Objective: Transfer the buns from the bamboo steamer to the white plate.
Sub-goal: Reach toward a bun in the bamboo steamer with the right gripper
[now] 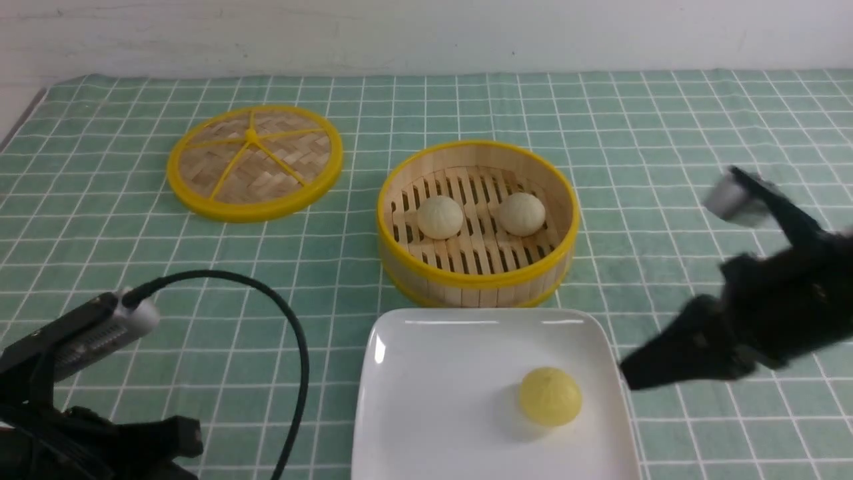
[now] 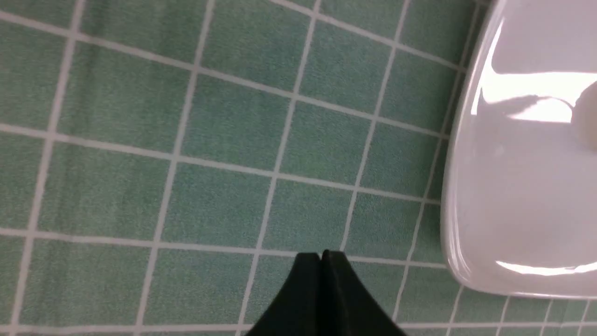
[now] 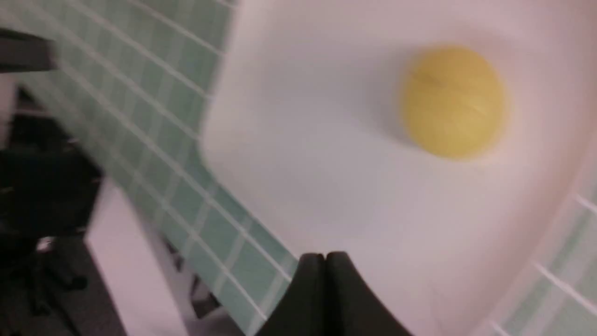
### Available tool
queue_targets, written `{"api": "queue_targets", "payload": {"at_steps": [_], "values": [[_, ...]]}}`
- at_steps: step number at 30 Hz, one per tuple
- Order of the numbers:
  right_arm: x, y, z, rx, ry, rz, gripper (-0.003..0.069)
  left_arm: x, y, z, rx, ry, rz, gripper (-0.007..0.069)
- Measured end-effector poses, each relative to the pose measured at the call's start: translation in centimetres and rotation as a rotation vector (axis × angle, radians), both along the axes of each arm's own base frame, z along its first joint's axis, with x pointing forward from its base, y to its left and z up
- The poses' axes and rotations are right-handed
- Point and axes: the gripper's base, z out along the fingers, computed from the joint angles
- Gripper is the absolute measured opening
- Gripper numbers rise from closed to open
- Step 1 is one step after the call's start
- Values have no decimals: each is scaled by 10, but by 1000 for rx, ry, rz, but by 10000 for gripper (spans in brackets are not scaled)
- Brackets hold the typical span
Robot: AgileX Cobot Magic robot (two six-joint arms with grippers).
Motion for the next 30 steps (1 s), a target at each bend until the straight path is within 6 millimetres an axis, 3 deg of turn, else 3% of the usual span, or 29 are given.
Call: {"api": "queue_targets", "payload": {"at_steps": [4, 7, 12, 15, 18, 24, 30], "values": [[41, 33, 8, 1, -47, 62, -2, 3, -1, -1, 0, -20, -22, 8], [81, 49, 7, -79, -78, -3, 1, 6, 0, 0, 1, -39, -16, 14], [146, 71, -9, -243, -147, -118, 22, 9, 1, 0, 8, -75, 3, 20], [169, 80, -20, -321, -176, -131, 55, 10, 1, 1, 9, -78, 4, 22], [200, 86, -36, -434, -222, -183, 146, 10, 1, 1, 8, -78, 5, 22], [228, 80, -55, -575, -267, -304, 333, 10, 1, 1, 9, -79, 5, 33], [234, 80, -75, -602, -226, -335, 407, 10, 1, 1, 9, -81, 6, 39]]}}
